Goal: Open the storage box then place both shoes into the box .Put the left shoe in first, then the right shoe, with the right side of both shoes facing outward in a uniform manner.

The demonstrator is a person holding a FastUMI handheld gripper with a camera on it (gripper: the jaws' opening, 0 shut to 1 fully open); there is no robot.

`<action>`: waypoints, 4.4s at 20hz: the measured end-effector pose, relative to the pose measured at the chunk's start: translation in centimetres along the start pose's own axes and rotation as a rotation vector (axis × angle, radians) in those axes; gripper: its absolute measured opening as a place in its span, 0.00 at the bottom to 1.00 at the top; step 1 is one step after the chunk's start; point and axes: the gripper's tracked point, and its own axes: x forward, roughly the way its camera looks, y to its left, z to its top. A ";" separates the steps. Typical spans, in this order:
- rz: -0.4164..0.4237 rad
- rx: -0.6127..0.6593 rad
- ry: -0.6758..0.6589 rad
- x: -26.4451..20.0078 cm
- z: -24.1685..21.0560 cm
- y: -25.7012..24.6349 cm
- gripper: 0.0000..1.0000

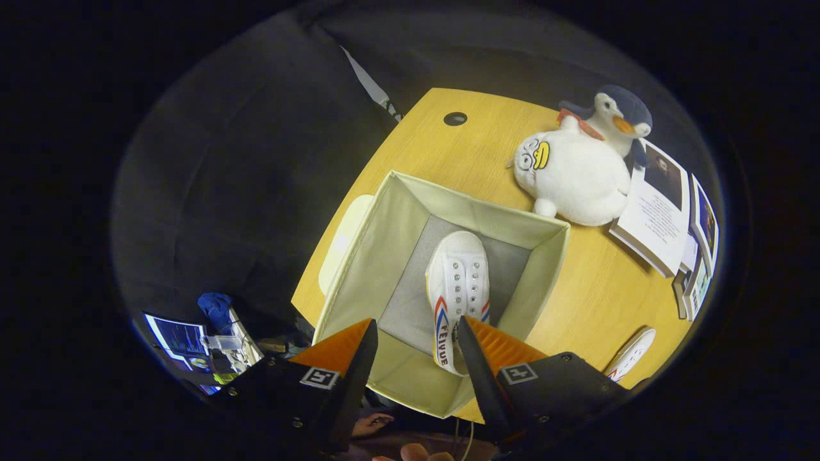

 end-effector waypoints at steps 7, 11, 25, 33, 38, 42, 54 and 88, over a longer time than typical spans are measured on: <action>-0.011 0.019 -0.052 -4.0 -1.3 -2.8 0.80; -0.023 0.023 -0.088 -6.0 -3.0 -5.3 0.99; -0.076 0.243 -0.144 -10.9 -10.9 -15.8 1.00; -0.143 0.327 -0.141 -12.3 -15.0 -21.9 1.00; -0.200 0.386 -0.133 -12.0 -18.0 -26.5 1.00; -0.230 0.453 -0.114 -11.4 -21.0 -30.2 1.00; -0.263 0.503 -0.001 -6.2 -27.9 -37.8 1.00; -0.225 0.444 0.009 -8.5 -24.0 -34.2 0.01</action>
